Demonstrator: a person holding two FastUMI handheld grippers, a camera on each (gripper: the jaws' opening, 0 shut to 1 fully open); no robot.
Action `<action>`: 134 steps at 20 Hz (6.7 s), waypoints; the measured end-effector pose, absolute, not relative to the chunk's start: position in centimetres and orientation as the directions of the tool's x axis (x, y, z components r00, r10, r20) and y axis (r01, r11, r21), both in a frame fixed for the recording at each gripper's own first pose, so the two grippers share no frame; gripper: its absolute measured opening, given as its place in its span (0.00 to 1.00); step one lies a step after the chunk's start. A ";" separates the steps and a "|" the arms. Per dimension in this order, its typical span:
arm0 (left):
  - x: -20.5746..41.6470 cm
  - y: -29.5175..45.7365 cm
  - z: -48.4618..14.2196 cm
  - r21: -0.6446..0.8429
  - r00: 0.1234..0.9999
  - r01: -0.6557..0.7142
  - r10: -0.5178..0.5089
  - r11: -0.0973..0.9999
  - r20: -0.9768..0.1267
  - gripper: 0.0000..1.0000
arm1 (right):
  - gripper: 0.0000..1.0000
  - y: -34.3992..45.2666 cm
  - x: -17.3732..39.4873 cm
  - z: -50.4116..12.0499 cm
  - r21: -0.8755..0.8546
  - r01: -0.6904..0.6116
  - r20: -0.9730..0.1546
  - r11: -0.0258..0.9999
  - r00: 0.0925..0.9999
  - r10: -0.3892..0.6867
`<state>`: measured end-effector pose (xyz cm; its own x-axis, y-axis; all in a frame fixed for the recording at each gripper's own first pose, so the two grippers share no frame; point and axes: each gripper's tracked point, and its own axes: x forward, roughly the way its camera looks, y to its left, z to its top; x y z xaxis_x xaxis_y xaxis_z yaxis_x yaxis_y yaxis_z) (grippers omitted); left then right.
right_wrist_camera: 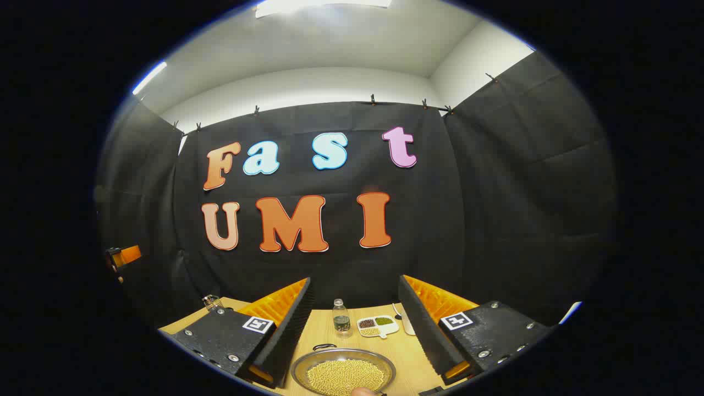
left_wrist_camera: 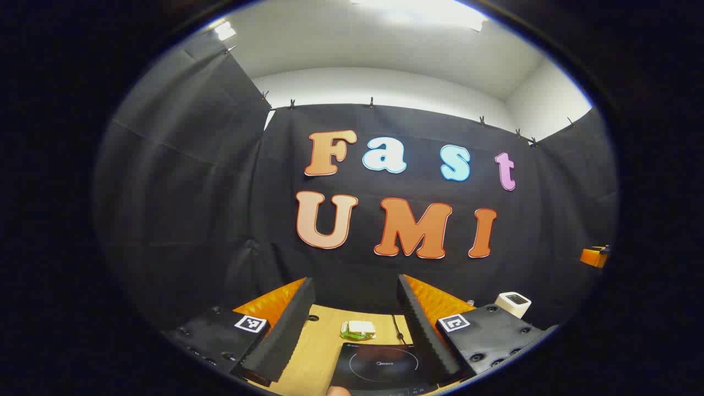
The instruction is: First push the handle of the pot to place it horizontally, then grasp the pot with both hands and set it on the induction cooktop.
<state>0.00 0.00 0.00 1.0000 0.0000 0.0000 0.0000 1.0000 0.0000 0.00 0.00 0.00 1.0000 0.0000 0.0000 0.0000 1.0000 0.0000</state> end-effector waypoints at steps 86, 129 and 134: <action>-2.2 -5.6 -2.6 0.035 0.996 0.067 -0.065 0.997 -0.063 0.97 | 0.00 1.2 -9.4 -38.1 0.072 -0.150 -0.643 0.986 0.748 0.161; -0.8 -8.9 -2.7 0.052 0.991 0.121 -0.117 0.991 -0.061 0.98 | 0.00 -10.7 -0.3 -38.0 0.039 0.115 -0.602 0.993 0.796 -0.068; 0.0 -9.0 -3.1 0.049 0.991 0.117 -0.113 0.992 -0.071 0.98 | 0.00 -11.3 1.0 -37.9 0.026 0.119 -0.605 0.993 0.792 -0.079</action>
<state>-0.04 -9.03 -3.09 0.9910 -0.1134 -0.0709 0.1170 0.9919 0.0495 0.98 -11.26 -37.89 0.7920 -0.0790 -0.6053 0.1192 0.9925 0.0265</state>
